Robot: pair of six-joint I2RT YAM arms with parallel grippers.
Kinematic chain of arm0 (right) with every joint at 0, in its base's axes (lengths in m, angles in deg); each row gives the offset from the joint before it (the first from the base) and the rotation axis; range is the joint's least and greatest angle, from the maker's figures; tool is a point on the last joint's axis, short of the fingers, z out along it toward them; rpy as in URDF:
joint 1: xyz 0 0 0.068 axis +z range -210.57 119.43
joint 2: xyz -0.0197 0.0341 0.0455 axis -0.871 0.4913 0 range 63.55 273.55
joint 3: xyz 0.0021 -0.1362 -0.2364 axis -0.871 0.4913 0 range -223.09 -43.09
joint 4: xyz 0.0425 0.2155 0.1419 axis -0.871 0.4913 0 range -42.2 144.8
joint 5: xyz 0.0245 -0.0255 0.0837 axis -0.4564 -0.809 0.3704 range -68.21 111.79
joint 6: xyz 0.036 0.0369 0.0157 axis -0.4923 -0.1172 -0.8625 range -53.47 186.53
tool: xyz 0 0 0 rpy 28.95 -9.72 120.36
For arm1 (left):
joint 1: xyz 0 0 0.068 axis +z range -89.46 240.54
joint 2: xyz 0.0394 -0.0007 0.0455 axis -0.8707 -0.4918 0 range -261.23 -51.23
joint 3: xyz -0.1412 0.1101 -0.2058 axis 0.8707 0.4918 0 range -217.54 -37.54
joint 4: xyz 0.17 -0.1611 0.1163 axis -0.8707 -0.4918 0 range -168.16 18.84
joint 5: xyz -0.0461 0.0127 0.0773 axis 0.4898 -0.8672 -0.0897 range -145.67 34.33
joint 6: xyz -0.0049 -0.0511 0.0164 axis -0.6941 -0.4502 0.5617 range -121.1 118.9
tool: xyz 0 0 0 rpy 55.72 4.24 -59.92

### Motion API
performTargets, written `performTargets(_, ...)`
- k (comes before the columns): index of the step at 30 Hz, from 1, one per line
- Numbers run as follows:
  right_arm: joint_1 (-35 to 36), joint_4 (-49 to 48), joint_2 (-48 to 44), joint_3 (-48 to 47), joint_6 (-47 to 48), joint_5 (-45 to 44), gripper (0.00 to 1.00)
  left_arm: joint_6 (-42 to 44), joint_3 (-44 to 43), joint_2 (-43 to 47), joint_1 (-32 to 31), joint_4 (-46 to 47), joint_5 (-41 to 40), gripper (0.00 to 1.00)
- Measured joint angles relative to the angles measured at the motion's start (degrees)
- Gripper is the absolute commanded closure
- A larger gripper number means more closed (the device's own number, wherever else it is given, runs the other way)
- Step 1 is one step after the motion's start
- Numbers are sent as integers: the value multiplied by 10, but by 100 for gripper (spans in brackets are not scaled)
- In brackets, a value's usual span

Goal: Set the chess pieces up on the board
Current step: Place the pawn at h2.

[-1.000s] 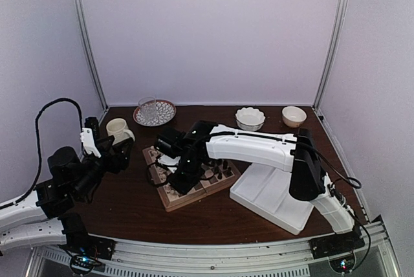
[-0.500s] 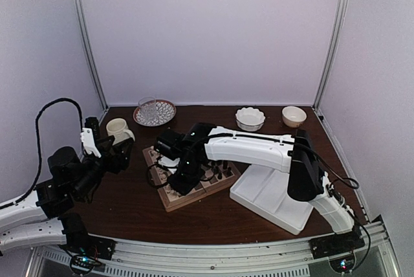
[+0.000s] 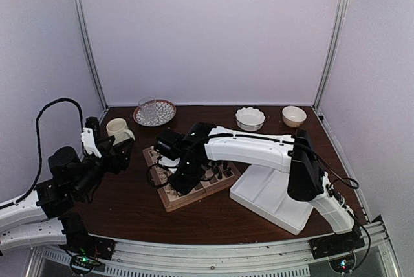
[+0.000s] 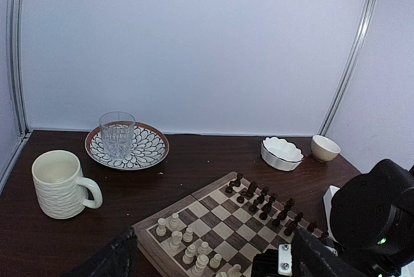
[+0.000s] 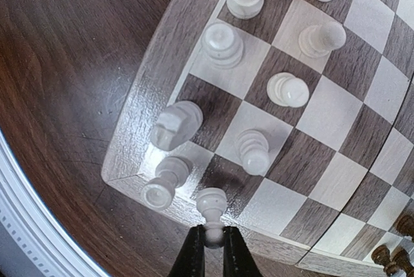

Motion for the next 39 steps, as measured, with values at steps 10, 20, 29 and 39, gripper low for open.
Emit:
performTargets(10, 0, 1, 2, 0, 0, -2, 94, 0, 0, -11, 0, 0, 3, 18)
performTargets(20, 0, 1, 7, 0, 0, -3, 94, 0, 0, -15, 0, 1, 7, 18)
performTargets(29, 0, 0, 7, 0, 0, -8, 94, 0, 0, -18, 0, 1, 14, 18)
performTargets(39, -1, 0, 7, 0, 0, -16, 85, 2, 0, -18, 0, 1, 15, 17)
